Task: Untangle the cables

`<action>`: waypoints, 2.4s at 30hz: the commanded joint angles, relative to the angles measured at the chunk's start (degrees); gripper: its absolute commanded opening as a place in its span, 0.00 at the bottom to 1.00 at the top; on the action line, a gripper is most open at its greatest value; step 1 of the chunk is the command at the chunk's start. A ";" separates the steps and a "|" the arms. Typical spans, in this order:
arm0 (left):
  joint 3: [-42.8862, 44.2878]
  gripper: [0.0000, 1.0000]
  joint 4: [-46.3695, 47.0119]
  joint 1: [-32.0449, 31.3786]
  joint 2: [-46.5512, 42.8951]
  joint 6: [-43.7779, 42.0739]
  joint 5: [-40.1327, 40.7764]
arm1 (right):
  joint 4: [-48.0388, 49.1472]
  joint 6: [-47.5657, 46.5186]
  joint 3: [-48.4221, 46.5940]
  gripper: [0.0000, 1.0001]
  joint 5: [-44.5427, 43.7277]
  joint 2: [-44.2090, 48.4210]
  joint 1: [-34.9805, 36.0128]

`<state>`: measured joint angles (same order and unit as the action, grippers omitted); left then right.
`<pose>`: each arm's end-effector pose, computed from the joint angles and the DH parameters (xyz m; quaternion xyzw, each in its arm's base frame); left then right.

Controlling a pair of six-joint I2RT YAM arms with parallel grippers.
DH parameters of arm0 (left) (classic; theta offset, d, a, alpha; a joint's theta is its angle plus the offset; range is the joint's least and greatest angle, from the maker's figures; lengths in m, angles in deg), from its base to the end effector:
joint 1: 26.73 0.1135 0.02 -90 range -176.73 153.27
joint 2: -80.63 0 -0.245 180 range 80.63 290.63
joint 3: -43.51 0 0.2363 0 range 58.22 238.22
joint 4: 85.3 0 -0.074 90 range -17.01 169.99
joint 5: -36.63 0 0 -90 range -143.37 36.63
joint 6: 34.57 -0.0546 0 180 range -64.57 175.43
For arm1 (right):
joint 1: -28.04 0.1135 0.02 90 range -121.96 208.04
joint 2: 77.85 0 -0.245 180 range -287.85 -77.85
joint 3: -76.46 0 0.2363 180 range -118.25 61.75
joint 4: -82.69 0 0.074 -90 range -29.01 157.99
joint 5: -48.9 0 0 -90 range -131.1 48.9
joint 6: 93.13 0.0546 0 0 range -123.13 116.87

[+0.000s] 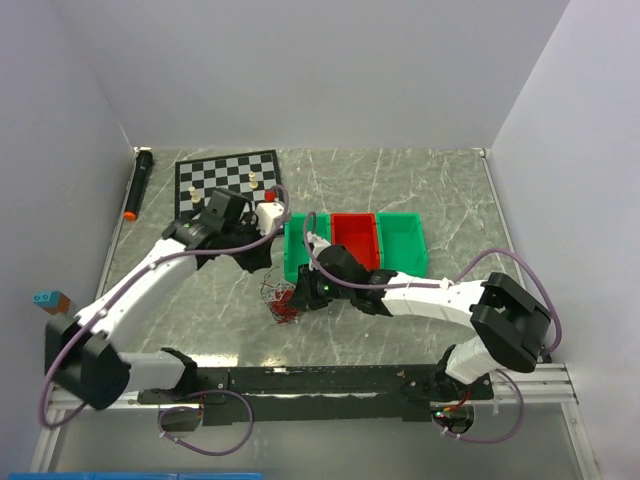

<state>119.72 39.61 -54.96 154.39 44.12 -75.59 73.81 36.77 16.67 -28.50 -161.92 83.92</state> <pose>0.2221 -0.1427 0.2598 0.3725 0.8539 -0.2268 0.2840 0.1678 0.2688 0.1904 -0.1732 0.8584 0.4157 0.2456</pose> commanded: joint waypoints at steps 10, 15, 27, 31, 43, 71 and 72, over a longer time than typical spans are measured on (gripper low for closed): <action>-4.19 0.47 -4.98 -0.25 -7.77 -0.20 -0.37 | -14.60 -0.62 4.38 0.00 -9.61 9.36 1.95; -3.14 0.67 1.69 -0.25 1.11 0.32 0.68 | -20.59 0.71 5.79 0.00 -11.54 11.29 2.22; 1.09 0.68 9.35 -0.16 13.08 0.94 2.80 | -14.27 -0.61 6.50 0.46 -9.53 15.61 2.22; -0.41 0.55 7.69 -0.25 14.39 -0.82 0.95 | -13.56 -0.44 5.80 0.45 -9.08 15.61 2.22; -3.31 0.01 5.85 1.95 13.08 -2.31 -0.02 | -12.42 -0.35 3.95 0.38 -9.17 14.55 2.13; -4.37 0.01 -12.17 2.65 -1.59 -13.47 1.56 | -9.60 -2.28 0.25 0.02 -6.71 4.53 2.39; -4.45 0.01 -12.70 2.74 -2.29 -13.74 1.82 | -10.21 -2.20 0.60 0.00 -7.32 4.62 2.39</action>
<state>113.05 31.31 -52.32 155.92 33.59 -74.87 62.69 34.52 16.80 -34.09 -158.31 85.84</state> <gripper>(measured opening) 0.014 0.043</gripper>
